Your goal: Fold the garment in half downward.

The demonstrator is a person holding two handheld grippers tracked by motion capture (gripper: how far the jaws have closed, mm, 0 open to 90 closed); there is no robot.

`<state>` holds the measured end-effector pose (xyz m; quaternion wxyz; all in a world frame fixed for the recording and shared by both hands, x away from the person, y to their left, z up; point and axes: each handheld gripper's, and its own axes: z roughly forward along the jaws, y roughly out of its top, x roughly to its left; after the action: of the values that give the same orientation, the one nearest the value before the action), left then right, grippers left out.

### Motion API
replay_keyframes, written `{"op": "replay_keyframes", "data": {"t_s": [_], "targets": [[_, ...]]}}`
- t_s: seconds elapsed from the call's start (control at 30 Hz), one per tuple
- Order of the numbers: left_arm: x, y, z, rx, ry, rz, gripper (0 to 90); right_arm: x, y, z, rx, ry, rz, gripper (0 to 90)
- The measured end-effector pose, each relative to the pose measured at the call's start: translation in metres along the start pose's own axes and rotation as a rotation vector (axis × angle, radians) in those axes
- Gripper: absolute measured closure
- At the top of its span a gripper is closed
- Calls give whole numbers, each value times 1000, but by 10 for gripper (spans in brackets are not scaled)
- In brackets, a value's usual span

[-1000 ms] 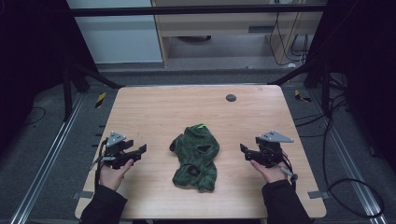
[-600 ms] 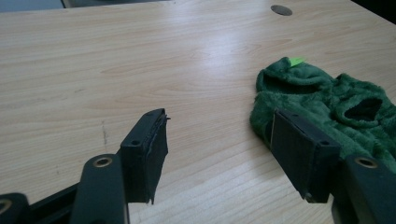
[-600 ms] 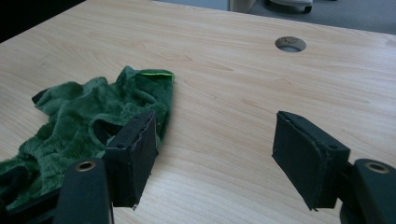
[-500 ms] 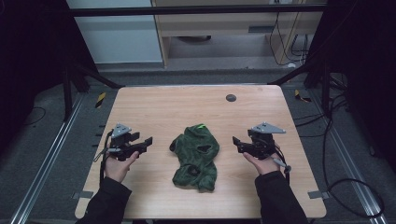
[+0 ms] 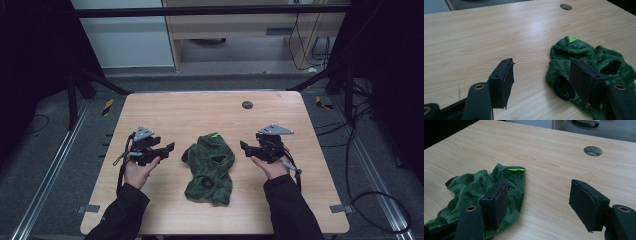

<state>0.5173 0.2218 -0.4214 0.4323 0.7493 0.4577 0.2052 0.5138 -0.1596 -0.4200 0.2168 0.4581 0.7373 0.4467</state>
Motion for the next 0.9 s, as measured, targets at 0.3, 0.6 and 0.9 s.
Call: {"op": "replay_keyframes", "data": {"t_s": [0.3, 0.6, 0.9], "targets": [[-12, 10, 19, 17, -11, 29, 370, 5, 7, 17, 15, 11, 2, 339], [-16, 14, 39, 55, -15, 48, 385, 5, 6, 33, 33, 19, 17, 365], [-21, 15, 56, 73, -19, 63, 408, 5, 4, 47, 62, 26, 28, 398]]}}
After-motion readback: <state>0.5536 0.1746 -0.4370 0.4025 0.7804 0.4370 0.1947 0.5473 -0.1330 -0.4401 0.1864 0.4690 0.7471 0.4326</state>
